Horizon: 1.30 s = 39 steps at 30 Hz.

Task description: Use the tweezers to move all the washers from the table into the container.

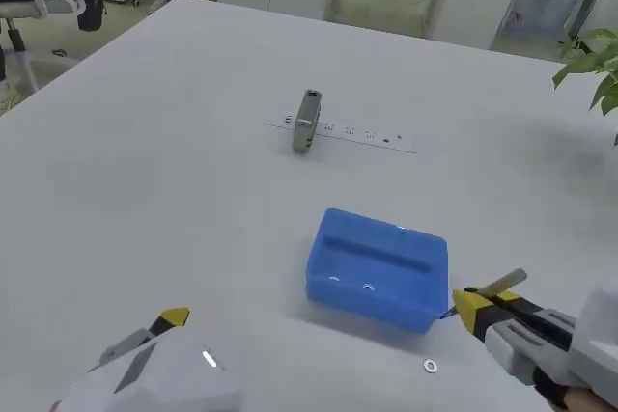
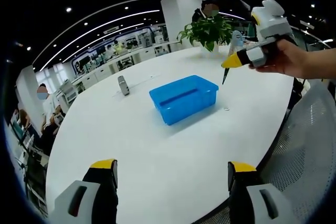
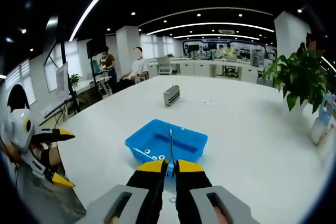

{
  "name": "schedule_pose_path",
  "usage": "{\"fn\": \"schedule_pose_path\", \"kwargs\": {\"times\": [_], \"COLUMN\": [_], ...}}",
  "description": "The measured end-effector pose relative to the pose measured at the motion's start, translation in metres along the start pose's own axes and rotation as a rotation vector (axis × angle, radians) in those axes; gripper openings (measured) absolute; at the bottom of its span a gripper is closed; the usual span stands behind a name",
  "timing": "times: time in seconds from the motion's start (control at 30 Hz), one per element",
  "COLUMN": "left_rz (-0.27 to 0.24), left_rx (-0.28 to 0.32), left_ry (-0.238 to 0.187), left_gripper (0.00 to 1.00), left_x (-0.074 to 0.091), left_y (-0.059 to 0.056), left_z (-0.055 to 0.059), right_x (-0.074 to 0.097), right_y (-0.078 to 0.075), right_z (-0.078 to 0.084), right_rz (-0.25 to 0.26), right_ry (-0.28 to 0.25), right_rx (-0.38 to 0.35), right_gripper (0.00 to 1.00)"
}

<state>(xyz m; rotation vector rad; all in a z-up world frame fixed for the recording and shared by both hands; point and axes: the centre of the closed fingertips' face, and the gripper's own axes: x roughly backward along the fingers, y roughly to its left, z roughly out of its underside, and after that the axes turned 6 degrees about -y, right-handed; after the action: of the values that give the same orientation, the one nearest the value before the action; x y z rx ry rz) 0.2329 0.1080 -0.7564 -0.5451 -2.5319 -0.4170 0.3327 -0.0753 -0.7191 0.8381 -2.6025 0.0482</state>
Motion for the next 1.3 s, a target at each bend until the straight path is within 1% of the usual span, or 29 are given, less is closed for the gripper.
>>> {"fn": "schedule_pose_path", "kwargs": {"times": [0.07,0.13,0.2,0.3,0.43,0.53,0.73,1.07,1.17,1.3], "left_rz": [0.002,0.002,0.002,0.001,-0.001,-0.001,0.003,-0.001,-0.001,-0.002], "left_rx": [0.0,-0.003,-0.005,-0.004,-0.006,-0.008,-0.011,-0.012,-0.012,-0.013], "left_ry": [0.0,0.005,0.006,0.01,0.013,0.015,0.018,0.022,0.023,0.024], "left_gripper": [0.89,0.88,0.88,0.88,0.88,0.88,0.88,0.88,0.88,0.88], "left_x": [0.0,0.0,-0.001,-0.001,-0.001,-0.001,-0.001,-0.001,-0.001,-0.001], "left_y": [0.0,-0.001,-0.001,0.0,0.0,0.0,-0.001,0.0,0.0,0.0], "left_z": [0.0,0.001,0.001,0.002,0.002,0.003,0.003,0.004,0.004,0.004], "right_x": [0.0,-0.003,-0.004,-0.007,-0.01,-0.016,-0.022,-0.024,-0.027,-0.027], "right_y": [-0.001,-0.001,-0.001,0.002,0.005,0.006,0.002,0.003,0.002,0.004], "right_z": [0.007,0.02,0.025,0.038,0.049,0.056,0.063,0.059,0.063,0.063], "right_rz": [-0.003,-0.007,-0.01,-0.019,-0.032,-0.037,-0.038,-0.047,-0.05,-0.051], "right_ry": [0.011,0.044,0.054,0.084,0.111,0.129,0.151,0.146,0.16,0.152], "right_rx": [-0.006,-0.011,-0.012,-0.012,-0.007,0.013,0.036,0.053,0.07,0.075], "right_gripper": [0.04,0.04,0.04,0.04,0.04,0.04,0.04,0.04,0.04,0.04]}}
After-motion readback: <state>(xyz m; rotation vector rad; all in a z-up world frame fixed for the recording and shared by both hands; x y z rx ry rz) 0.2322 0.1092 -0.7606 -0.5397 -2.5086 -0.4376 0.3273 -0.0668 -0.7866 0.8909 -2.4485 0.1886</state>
